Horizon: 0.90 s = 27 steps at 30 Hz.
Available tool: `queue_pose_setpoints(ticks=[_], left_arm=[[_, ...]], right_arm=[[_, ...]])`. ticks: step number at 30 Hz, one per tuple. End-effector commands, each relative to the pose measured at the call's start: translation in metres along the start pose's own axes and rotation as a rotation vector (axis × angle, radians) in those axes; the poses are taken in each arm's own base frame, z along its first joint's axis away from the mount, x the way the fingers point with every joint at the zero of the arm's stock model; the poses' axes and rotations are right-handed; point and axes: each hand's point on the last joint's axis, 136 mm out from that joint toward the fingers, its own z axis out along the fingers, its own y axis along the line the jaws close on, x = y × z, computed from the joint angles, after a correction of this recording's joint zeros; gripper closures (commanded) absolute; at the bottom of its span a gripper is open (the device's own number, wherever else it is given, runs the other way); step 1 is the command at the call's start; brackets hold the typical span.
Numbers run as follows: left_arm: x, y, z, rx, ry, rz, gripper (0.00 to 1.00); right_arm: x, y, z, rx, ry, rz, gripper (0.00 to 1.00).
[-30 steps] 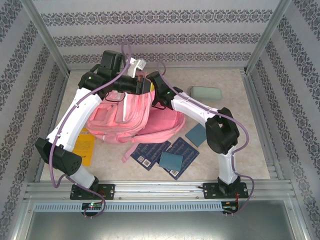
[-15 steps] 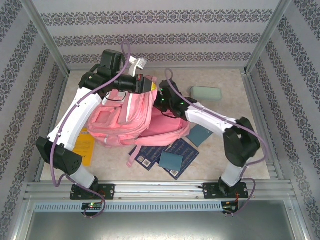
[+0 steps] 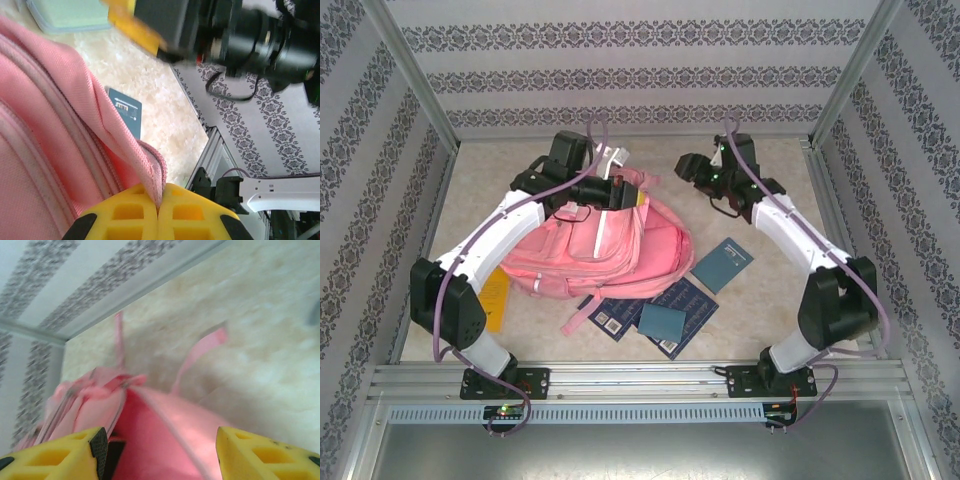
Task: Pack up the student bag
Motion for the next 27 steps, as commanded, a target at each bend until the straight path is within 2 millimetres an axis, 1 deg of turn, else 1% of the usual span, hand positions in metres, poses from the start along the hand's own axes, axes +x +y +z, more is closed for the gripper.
queue_pose_setpoints(ticks=[1, 3, 4, 5, 8, 11, 14, 16, 18, 19, 21, 24, 27], left_arm=[[-0.010, -0.004, 0.010, 0.058, -0.053, 0.033, 1.00], [-0.008, -0.001, 0.018, 0.080, -0.069, 0.008, 1.00], [-0.007, 0.001, 0.023, 0.093, -0.077, -0.014, 1.00], [-0.005, 0.002, 0.026, 0.109, -0.084, -0.034, 1.00], [0.001, 0.003, 0.033, 0.116, -0.087, -0.059, 1.00], [0.001, 0.000, 0.033, 0.119, -0.089, -0.064, 1.00], [0.000, -0.002, 0.029, 0.107, -0.099, -0.053, 1.00], [0.001, -0.001, 0.029, 0.103, -0.097, -0.051, 1.00], [0.000, -0.002, 0.029, 0.111, -0.096, -0.052, 1.00], [0.000, -0.003, 0.030, 0.118, -0.095, -0.052, 1.00], [0.001, -0.001, 0.031, 0.113, -0.090, -0.051, 1.00], [0.001, -0.002, 0.030, 0.113, -0.089, -0.045, 1.00], [0.000, -0.003, 0.029, 0.113, -0.091, -0.045, 1.00]], right_arm=[[-0.027, -0.044, 0.018, 0.143, 0.019, -0.034, 0.39], [-0.048, -0.068, 0.035, 0.225, 0.032, -0.038, 0.38], [-0.062, -0.080, 0.042, 0.264, 0.033, -0.041, 0.38], [-0.072, -0.098, 0.053, 0.316, 0.048, -0.030, 0.37], [-0.099, -0.137, 0.076, 0.385, 0.089, 0.022, 0.34], [-0.116, -0.164, 0.094, 0.424, 0.135, 0.040, 0.31], [-0.133, -0.181, 0.100, 0.438, 0.146, 0.054, 0.28], [-0.135, -0.197, 0.100, 0.443, 0.156, 0.091, 0.26], [-0.134, -0.210, 0.099, 0.437, 0.155, 0.137, 0.11], [-0.129, -0.220, 0.101, 0.425, 0.172, 0.177, 0.05], [-0.124, -0.224, 0.103, 0.396, 0.205, 0.213, 0.04], [-0.111, -0.219, 0.106, 0.364, 0.260, 0.192, 0.04], [-0.100, -0.215, 0.099, 0.374, 0.308, 0.177, 0.04]])
